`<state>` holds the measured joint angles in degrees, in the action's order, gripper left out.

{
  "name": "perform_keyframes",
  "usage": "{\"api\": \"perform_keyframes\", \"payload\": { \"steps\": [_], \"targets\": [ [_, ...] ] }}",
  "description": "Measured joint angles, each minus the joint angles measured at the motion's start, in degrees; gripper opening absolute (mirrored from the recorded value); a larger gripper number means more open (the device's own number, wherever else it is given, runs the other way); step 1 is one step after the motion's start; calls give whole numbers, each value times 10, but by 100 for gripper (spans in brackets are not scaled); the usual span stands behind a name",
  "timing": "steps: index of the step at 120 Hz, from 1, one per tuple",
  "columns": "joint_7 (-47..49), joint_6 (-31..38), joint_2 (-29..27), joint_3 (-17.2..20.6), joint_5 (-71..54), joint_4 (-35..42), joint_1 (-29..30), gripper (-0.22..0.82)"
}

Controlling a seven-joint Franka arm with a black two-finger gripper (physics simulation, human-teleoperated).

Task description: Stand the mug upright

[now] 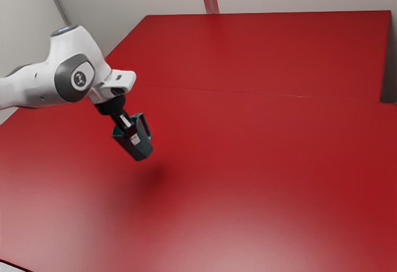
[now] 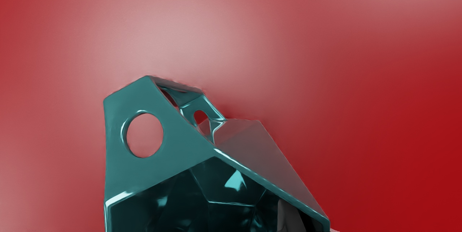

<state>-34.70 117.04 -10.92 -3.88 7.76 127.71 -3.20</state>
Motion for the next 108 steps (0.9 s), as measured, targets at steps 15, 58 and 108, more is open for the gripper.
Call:
{"api": "perform_keyframes", "payload": {
  "steps": [15,58,108],
  "targets": [
    [43,19,-11,0,-28,34,-8,-18],
    [145,104,-18,5,-68,101,-18,-18],
    [218,167,10,5,-82,111,-22,-18]
  ]
}}
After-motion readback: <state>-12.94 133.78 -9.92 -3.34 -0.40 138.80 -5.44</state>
